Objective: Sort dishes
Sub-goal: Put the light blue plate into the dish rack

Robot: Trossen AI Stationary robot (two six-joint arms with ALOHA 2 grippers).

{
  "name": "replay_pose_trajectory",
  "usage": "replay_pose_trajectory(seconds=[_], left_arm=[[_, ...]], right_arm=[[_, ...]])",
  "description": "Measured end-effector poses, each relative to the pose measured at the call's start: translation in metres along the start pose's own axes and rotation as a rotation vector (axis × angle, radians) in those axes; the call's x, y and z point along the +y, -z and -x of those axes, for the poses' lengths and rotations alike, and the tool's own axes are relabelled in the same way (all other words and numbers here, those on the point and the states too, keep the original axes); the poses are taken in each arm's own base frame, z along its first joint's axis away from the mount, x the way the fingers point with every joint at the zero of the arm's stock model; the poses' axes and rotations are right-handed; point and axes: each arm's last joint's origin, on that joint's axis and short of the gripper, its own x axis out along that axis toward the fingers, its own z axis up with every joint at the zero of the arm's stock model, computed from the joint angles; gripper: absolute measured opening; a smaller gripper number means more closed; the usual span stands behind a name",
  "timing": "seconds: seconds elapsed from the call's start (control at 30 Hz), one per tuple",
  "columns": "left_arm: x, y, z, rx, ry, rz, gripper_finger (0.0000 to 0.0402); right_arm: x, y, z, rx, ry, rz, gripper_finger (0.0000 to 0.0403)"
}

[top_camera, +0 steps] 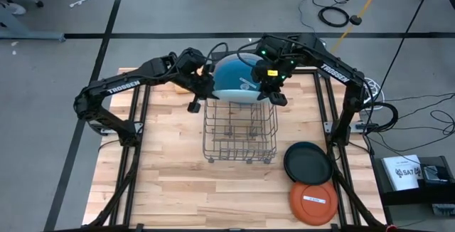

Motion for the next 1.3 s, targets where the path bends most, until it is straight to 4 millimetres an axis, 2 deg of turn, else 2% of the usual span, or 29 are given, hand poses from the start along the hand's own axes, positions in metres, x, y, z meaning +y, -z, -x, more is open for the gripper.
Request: replay_pose_trajectory(seconds=[0.23,0.47,0.6,0.87,1.07,1.3], left_arm=[[0.005,0.001,-0.004,-0.087,0.097,0.038,0.0005],[0.022,0.017,-0.026,-0.077,0.161,0.138,0.0005],[0.035,0.028,-0.034,-0.068,0.162,0.228,0.0005],[0.050,0.037,-0.028,-0.138,0.181,0.279,0.0004],[0.053,0.031,-0.010,-0.213,0.155,0.258,0.0004],[0.057,0.040,-0.018,-0.189,0.174,0.293,0.0004]], right_arm=[[0.011,-0.003,0.001,0.014,0.094,0.027,0.0085],[0.033,-0.006,0.013,-0.031,0.233,0.074,0.0161],[0.046,-0.004,0.023,-0.060,0.286,0.088,0.0191],[0.063,-0.003,0.026,-0.076,0.282,0.098,0.0198],[0.066,-0.004,0.025,-0.075,0.275,0.113,0.0198],[0.066,-0.004,0.025,-0.074,0.277,0.123,0.0198]])
